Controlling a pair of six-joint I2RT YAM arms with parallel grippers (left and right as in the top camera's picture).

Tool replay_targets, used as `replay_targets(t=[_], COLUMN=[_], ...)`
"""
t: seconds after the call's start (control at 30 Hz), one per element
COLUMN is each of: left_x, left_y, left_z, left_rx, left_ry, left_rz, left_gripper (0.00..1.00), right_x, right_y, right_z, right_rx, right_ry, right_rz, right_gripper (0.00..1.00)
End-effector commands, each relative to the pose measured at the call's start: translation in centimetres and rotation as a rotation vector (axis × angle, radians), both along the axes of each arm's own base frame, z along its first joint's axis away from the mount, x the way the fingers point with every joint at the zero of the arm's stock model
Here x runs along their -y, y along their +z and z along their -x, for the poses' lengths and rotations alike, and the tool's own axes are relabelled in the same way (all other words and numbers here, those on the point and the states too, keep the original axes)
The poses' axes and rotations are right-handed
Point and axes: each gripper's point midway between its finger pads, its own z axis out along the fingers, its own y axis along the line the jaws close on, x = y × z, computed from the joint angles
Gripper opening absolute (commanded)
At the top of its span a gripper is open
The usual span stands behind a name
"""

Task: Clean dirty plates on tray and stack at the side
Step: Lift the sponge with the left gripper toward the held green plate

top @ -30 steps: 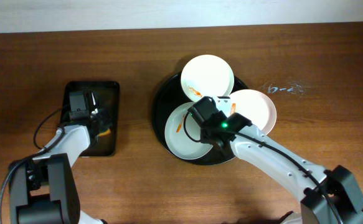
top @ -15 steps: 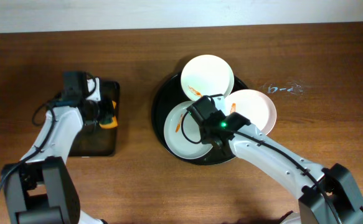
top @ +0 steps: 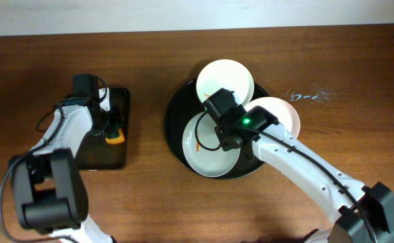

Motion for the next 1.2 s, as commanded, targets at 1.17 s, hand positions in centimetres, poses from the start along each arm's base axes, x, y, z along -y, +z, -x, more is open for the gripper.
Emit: replay_targets(t=[1.17], left_x=[-1.2], left_y=[-1.4], left_z=[1.3], left_rx=[0.071], left_ry=[-0.017], left_rz=[-0.086], left_gripper=[0.0], right_x=[5.5], right_y=[-6.8], right_z=[-3.8], right_rx=[-0.101], right_ry=[-0.07], right_rz=[0.024], right_gripper=[0.04])
